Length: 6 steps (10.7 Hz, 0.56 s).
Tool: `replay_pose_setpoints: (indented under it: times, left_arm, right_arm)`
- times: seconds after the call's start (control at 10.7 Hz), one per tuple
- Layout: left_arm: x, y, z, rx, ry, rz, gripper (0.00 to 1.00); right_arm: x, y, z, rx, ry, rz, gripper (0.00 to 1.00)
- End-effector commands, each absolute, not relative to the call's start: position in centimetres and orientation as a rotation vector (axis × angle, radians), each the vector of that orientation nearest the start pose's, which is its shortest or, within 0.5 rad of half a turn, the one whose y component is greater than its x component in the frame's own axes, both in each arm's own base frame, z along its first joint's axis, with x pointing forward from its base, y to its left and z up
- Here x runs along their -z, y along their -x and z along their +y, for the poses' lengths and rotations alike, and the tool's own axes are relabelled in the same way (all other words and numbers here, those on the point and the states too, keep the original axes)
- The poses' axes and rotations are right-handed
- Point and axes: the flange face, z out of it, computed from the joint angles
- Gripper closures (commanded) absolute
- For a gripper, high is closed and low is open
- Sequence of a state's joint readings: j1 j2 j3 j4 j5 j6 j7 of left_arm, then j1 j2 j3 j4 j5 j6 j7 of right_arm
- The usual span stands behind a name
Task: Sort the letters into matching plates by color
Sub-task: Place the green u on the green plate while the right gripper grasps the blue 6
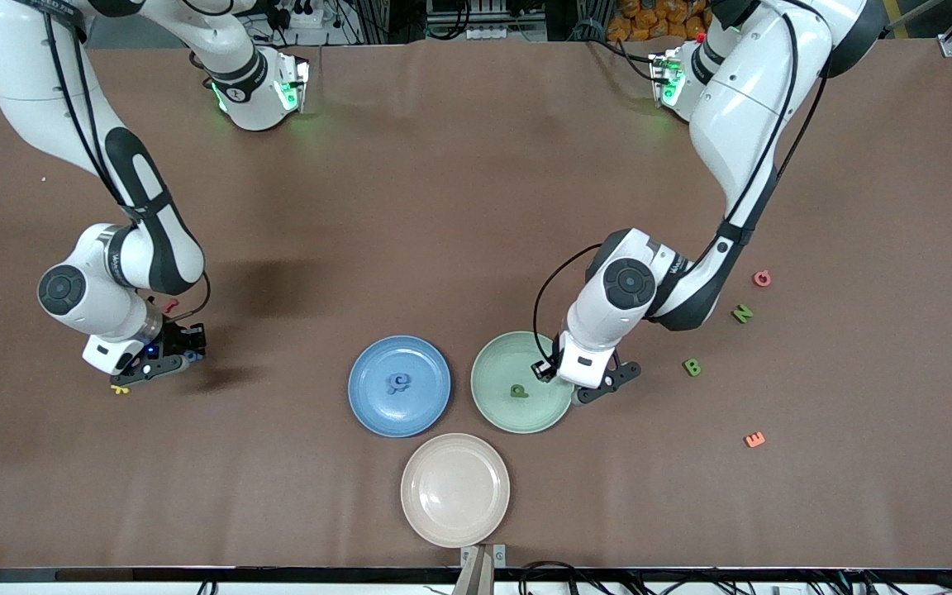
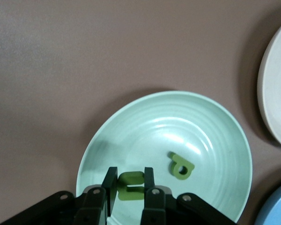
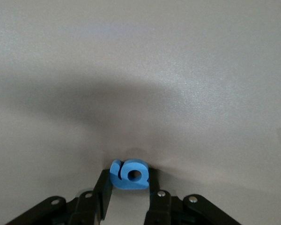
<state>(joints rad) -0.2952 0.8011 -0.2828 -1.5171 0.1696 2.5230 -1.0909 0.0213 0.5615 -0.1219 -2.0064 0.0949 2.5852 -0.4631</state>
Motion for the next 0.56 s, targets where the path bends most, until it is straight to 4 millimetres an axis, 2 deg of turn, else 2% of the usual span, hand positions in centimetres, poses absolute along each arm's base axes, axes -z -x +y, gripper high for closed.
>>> replay_pose_setpoints:
  times: [0.0,0.09,0.19,0.28,0.47]
  left_arm:
    - [-22.3,-64.1,-37.6,0.222,3.278,-0.943,1.00]
    - [-22.5,-64.1,-37.6,0.227,3.276,-0.962,0.88]
    - [-22.6,-64.3,-37.3,0.234,3.277,-0.953,0.11]
    - [-22.6,-64.3,-37.2,0.246,3.273,-0.936,0.00]
    - [-23.5,-64.8,-36.5,0.275,3.273,-0.927,0.00]
  right_arm:
    - [-18.9,-60.4,-5.0,0.060,3.102,-0.495,0.73]
    - [-19.3,-60.6,-4.9,0.070,3.103,-0.479,0.73]
    - [-19.7,-60.8,-4.1,0.083,3.099,-0.455,0.73]
    - [-19.9,-61.2,-3.2,0.097,3.096,-0.398,0.73]
    - [-20.7,-61.9,0.1,0.127,3.081,-0.286,0.73]
